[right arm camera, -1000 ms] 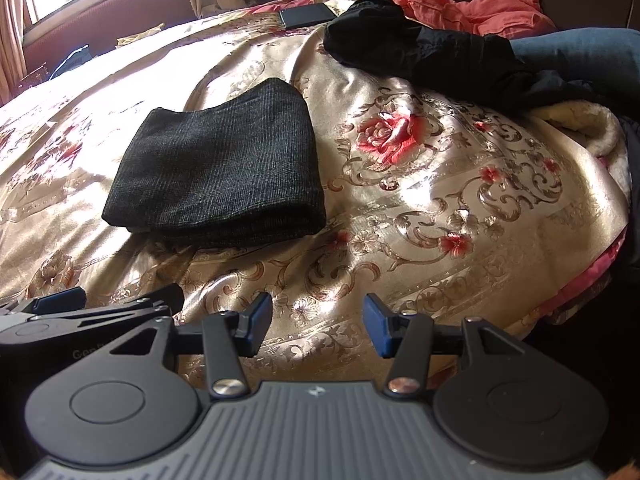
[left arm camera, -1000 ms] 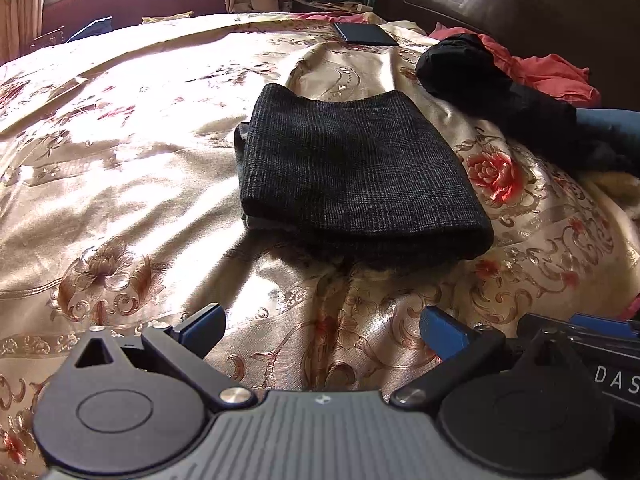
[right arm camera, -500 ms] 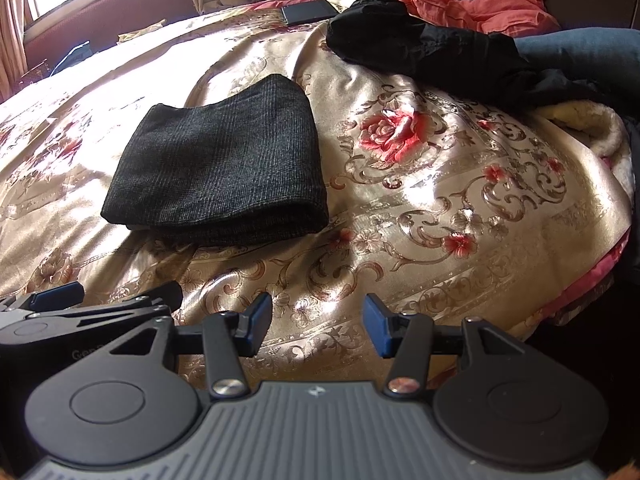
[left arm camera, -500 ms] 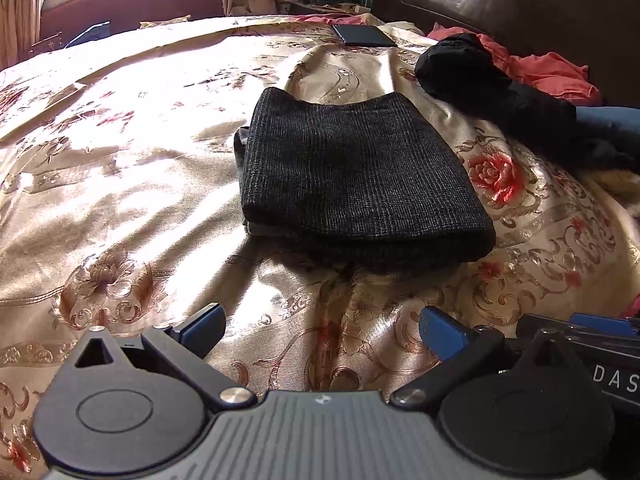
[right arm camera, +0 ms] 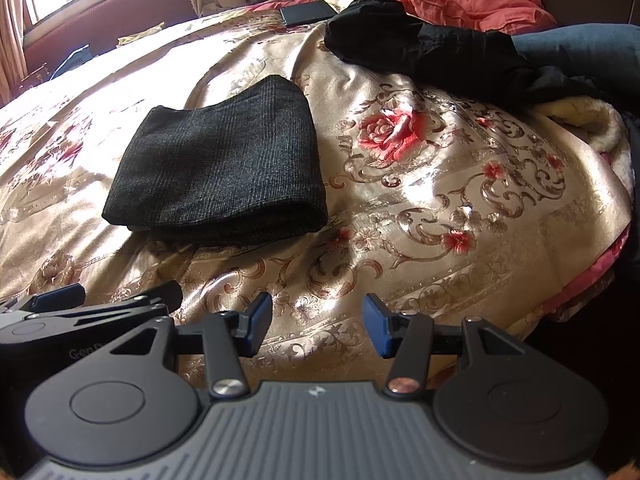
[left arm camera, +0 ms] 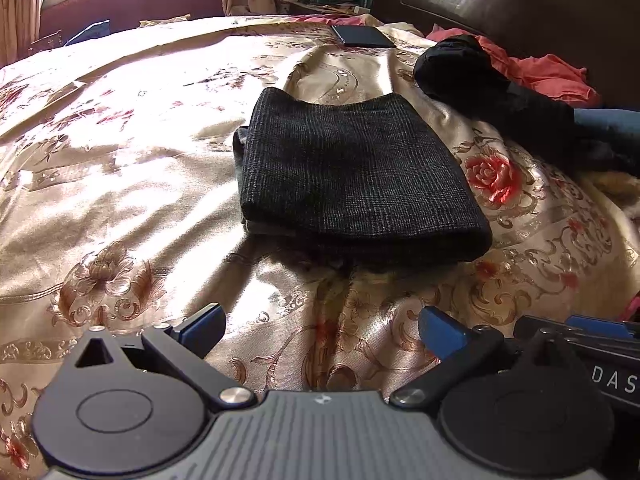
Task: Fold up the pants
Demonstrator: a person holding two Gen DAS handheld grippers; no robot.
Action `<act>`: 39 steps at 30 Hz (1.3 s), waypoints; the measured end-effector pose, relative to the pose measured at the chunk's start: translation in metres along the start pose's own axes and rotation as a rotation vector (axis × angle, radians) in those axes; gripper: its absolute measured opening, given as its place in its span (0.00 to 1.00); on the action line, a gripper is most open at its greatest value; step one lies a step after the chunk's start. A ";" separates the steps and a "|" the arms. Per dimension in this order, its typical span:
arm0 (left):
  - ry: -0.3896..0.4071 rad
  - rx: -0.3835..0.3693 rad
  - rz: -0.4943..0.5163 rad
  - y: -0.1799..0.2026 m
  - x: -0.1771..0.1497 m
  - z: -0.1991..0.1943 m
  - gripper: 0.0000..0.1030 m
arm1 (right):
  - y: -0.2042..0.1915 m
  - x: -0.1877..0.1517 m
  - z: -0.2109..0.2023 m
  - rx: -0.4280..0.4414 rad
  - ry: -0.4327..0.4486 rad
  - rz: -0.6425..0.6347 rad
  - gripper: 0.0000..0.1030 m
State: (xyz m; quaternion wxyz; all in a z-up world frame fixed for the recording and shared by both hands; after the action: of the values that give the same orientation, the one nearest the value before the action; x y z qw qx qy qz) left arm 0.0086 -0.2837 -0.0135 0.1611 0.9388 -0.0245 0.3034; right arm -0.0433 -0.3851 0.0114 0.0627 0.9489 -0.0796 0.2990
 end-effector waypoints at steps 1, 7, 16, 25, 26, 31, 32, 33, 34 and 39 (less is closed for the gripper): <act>0.000 0.000 0.000 0.000 0.000 0.000 1.00 | 0.000 0.000 0.000 0.000 0.000 0.000 0.50; 0.002 -0.001 -0.003 -0.001 0.000 -0.001 1.00 | -0.001 0.000 0.000 0.002 0.002 -0.003 0.50; 0.001 -0.006 -0.003 -0.003 0.000 -0.001 1.00 | -0.004 0.000 0.000 0.005 0.001 -0.005 0.50; 0.003 -0.010 -0.002 -0.009 0.002 -0.002 1.00 | -0.010 0.001 0.001 -0.014 0.010 -0.028 0.50; 0.006 -0.012 0.002 -0.009 0.002 -0.003 1.00 | -0.009 0.002 0.001 -0.020 0.011 -0.031 0.50; 0.028 -0.013 0.048 -0.005 0.002 -0.006 1.00 | -0.007 0.001 0.000 -0.025 0.013 -0.029 0.50; 0.029 -0.013 0.051 -0.005 0.002 -0.007 1.00 | -0.007 0.001 0.000 -0.025 0.013 -0.028 0.50; 0.030 -0.012 0.056 -0.005 0.002 -0.007 1.00 | -0.007 0.001 0.000 -0.025 0.013 -0.027 0.50; 0.030 -0.011 0.061 -0.005 0.001 -0.007 1.00 | -0.007 0.001 0.000 -0.024 0.013 -0.028 0.50; 0.027 -0.007 0.074 -0.006 0.000 -0.007 1.00 | -0.009 0.000 0.001 -0.024 0.007 -0.039 0.50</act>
State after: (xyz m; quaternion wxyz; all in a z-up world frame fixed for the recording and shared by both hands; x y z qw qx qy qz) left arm 0.0058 -0.2759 -0.0098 0.1535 0.9325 -0.0580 0.3216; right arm -0.0417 -0.3766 0.0102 0.0802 0.9484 -0.0643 0.2999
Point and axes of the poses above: each gripper's, at about its wrist camera, not at the fingertips, and z roughly the way its jaws point, y to its right, x to its top, the point moved 7 cm from there along z, roughly the way its jaws point, and after that the axes turned 12 degrees about -z, right-handed, at the moved point
